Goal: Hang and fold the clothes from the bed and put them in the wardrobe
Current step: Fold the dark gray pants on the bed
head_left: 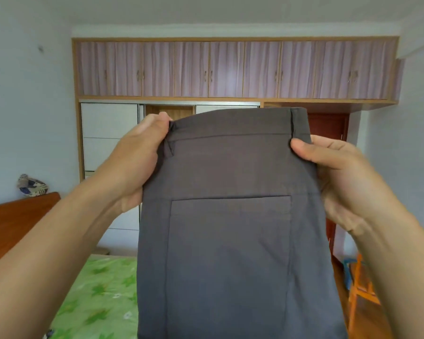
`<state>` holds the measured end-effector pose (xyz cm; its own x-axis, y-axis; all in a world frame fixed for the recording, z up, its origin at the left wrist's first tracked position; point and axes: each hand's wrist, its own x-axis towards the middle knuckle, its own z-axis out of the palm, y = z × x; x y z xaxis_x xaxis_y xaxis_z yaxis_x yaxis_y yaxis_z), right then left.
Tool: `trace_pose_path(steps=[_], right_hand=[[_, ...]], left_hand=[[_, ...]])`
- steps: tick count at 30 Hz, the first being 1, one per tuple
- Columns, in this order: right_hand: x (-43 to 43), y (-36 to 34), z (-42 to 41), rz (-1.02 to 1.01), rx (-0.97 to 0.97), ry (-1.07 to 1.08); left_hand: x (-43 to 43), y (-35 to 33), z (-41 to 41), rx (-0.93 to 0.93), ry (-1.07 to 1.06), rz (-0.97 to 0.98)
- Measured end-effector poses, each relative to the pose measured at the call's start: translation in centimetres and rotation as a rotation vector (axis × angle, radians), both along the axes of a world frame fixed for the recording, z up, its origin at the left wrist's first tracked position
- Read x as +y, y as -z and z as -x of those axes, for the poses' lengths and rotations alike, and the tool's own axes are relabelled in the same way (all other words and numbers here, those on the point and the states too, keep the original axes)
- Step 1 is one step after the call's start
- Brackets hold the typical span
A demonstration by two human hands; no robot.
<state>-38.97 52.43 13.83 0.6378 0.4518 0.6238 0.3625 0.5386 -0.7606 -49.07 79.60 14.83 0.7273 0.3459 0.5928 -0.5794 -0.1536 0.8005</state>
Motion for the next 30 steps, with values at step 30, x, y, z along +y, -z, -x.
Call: trace_pose_path(steps=[30], right_hand=[[12.4,56.7,-16.5,1.378,0.201,0.285]], left_hand=[[12.9,55.1,-14.4,1.146,-0.027,-0.590]])
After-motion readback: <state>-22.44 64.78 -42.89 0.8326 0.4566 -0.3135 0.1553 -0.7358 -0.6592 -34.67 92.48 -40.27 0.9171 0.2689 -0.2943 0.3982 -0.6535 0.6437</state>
